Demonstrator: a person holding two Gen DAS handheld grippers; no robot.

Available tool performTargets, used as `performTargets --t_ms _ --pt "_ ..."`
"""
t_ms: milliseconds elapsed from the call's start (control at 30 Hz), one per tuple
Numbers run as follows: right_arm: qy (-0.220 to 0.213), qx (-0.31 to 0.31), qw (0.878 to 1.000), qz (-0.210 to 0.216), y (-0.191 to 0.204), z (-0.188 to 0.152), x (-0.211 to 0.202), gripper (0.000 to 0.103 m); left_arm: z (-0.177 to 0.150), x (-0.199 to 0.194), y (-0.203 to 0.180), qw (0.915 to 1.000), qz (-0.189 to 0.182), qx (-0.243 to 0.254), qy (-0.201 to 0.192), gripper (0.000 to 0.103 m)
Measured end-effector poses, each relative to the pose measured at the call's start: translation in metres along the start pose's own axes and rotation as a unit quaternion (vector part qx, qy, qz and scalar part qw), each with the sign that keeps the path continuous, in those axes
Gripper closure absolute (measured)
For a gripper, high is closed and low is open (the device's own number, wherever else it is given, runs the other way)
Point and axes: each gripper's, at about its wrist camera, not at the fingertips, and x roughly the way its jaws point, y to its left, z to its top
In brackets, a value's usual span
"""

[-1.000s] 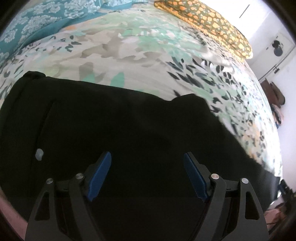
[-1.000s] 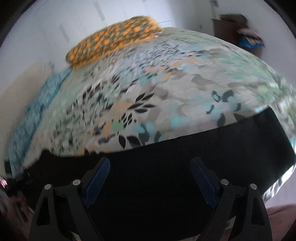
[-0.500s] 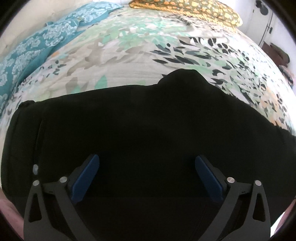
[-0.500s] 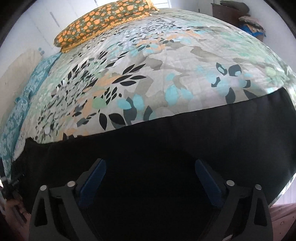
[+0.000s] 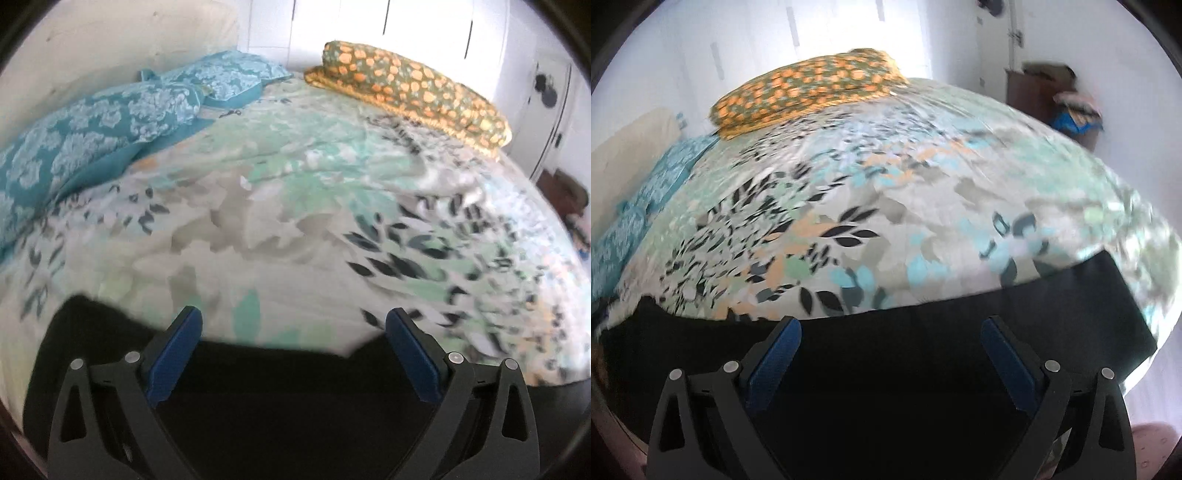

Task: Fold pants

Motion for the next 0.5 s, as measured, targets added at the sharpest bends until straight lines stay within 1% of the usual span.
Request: performTargets --t_ms 33,67,100,133,167,267,367,433,500 --pt "0.004 -0.01 1.0 0.005 0.006 -0.001 0.002 0.005 -0.001 0.016 0.002 0.9997 0.006 0.004 0.022 0.002" --pt "0.008 -0.019 1.0 0.01 0.012 -0.001 0.002 0.005 -0.007 0.041 0.005 0.9975 0.014 0.011 0.069 0.001" --pt "0.013 -0.031 0.999 0.015 0.021 -0.001 0.004 0.005 -0.016 0.062 0.005 0.994 0.021 0.033 0.102 0.001" --pt "0.016 -0.037 0.999 0.02 0.026 -0.002 0.006 0.005 -0.02 0.064 0.003 0.9942 0.024 0.056 0.089 0.001" --pt "0.023 -0.043 0.998 0.028 0.033 -0.001 0.011 0.005 -0.018 0.061 0.002 0.9949 0.025 0.057 0.08 0.001" --pt "0.045 -0.051 0.997 0.032 0.052 0.01 0.034 0.005 -0.016 0.063 0.0 0.9941 0.031 0.057 0.087 0.0" --pt "0.055 -0.036 0.998 0.018 0.065 0.031 0.066 0.005 -0.017 0.062 0.001 0.9942 0.032 0.057 0.086 0.0" --pt "0.043 -0.018 0.999 -0.002 0.071 0.045 0.088 0.005 -0.017 0.062 0.001 0.9943 0.032 0.056 0.085 0.0" --pt "0.038 -0.012 0.999 -0.021 0.075 0.05 0.107 0.005 -0.017 0.061 0.002 0.9942 0.032 0.057 0.085 0.0"
